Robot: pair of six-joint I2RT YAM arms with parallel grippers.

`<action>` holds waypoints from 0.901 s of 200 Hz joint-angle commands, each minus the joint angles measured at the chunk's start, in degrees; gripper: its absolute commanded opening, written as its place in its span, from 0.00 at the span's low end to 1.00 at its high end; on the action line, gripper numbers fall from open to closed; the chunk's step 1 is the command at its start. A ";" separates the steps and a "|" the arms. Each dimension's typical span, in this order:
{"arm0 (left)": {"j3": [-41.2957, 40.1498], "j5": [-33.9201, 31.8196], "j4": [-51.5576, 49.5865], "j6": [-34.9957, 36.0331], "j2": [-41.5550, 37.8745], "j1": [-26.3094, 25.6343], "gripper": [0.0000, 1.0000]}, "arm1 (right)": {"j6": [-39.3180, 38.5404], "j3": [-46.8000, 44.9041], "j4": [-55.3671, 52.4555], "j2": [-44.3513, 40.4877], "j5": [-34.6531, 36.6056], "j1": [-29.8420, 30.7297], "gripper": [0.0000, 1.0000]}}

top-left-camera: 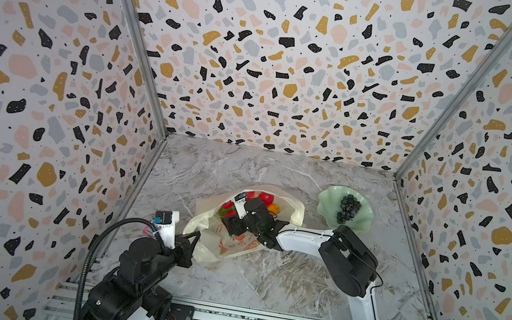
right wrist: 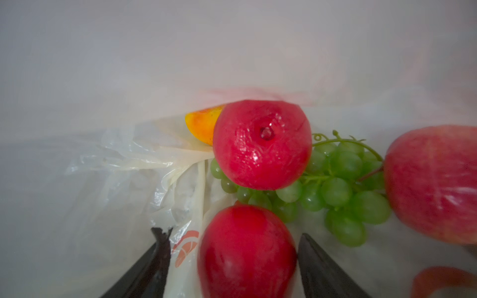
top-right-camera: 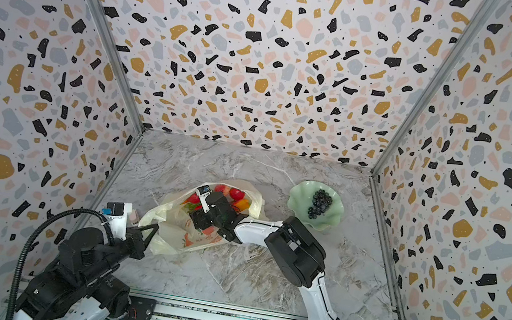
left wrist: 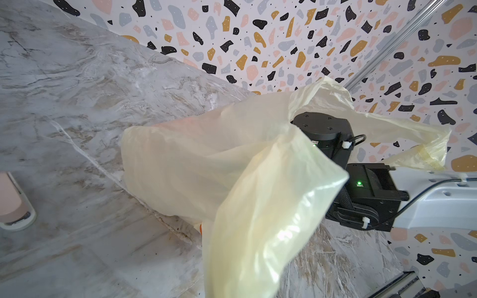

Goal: Take fruits out of the plastic bag
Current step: Take out the fake fruit from the plastic bag.

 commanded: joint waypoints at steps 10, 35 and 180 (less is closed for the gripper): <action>-0.48 -0.10 0.63 -0.08 -0.13 -0.22 0.00 | 0.85 2.99 -0.43 0.71 -1.11 -0.36 0.74; -0.49 0.02 0.59 -0.16 -0.26 -0.21 0.00 | 0.78 3.26 -0.62 1.01 -1.73 -0.36 0.68; -0.03 -10.71 3.08 -4.93 -0.10 -0.14 0.00 | 0.51 -7.55 1.17 -16.82 -10.07 -0.10 0.36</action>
